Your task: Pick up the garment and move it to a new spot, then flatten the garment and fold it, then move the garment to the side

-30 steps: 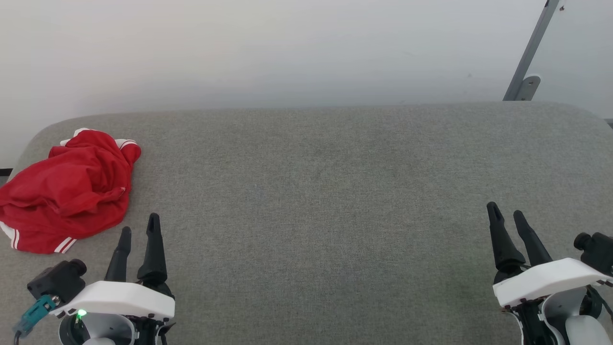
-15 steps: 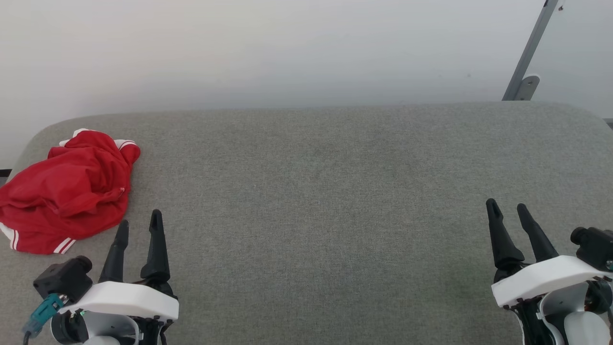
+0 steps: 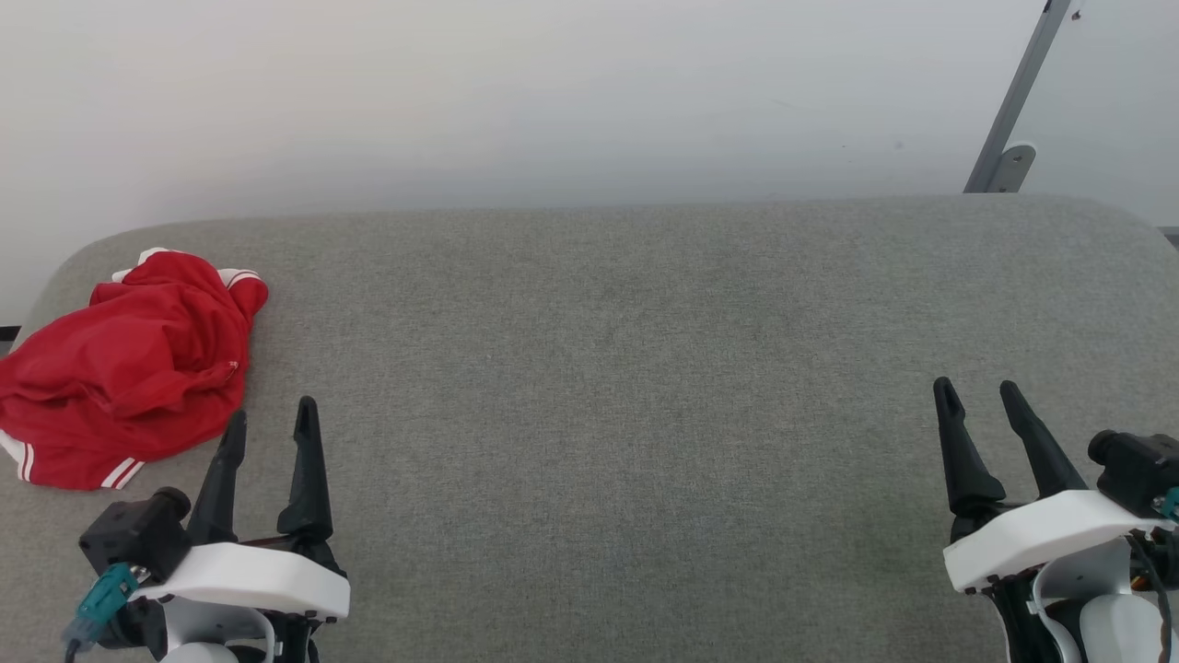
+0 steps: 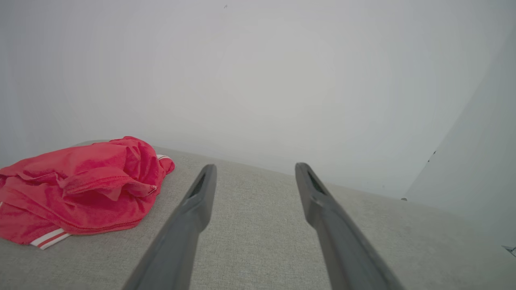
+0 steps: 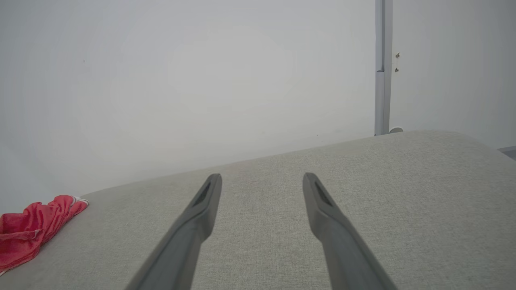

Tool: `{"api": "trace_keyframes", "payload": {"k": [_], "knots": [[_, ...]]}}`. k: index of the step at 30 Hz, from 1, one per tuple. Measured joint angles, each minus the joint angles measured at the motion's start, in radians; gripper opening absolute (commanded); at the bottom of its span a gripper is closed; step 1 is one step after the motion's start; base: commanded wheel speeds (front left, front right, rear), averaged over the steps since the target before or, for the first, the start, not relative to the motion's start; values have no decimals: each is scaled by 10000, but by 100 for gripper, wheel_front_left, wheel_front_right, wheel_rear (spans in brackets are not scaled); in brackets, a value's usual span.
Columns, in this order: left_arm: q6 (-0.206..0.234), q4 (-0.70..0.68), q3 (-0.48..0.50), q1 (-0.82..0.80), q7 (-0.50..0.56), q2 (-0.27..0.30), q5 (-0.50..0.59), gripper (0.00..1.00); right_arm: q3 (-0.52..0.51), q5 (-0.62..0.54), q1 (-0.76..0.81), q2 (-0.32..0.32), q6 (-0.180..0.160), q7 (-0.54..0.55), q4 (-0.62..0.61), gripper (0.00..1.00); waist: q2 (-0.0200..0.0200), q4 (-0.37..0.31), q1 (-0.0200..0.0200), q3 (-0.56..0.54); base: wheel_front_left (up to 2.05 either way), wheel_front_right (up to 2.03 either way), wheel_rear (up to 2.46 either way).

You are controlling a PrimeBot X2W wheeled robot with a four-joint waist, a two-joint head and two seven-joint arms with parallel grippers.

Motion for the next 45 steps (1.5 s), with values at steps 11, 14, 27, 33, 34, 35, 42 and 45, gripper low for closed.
{"api": "trace_keyframes", "payload": {"k": [11, 14, 27, 33, 34, 35, 42, 45], "knots": [[-117, -86, -19, 0, -207, 0, 857, 100, -2, -863, -20, -46, 2, -207, -73, 100, 0, -21, 0, 7, 0, 0, 0], [-155, -92, -44, 0, -257, 6, 993, 100, -2, -1024, -21, -50, 2, -215, -96, 100, 0, -23, 0, 7, 0, 0, 0], [-286, -136, -54, 0, -483, 21, 1864, 100, -6, -1988, -31, -77, 2, -384, -219, 100, 0, -30, 0, 0, 0, 0, 0], [-364, -136, -12, -7, -522, 2, 2092, 100, -17, -2207, -33, -75, 2, -399, -267, 100, 0, -27, 0, -3, 0, 0, 0], [-382, -134, -2, -9, -523, -13, 2090, 100, -17, -2213, -33, -73, 2, -399, -270, 100, 0, -26, 0, -5, 0, 0, 0], [-384, -130, 10, -11, -525, -27, 2090, 100, -15, -2224, -33, -75, 2, -401, -272, 100, 0, -25, 0, -6, 0, 0, 0], [-476, -98, 105, -19, -525, -109, 2057, 100, -40, -2276, -32, -58, 2, -472, -268, 100, 0, -2, 0, -12, 0, 0, 0], [-483, 10, 167, -37, -525, -151, 2021, 100, 13, -2301, -31, -58, 2, -472, -255, 100, 0, 57, 0, -12, 0, 0, 0]]}}
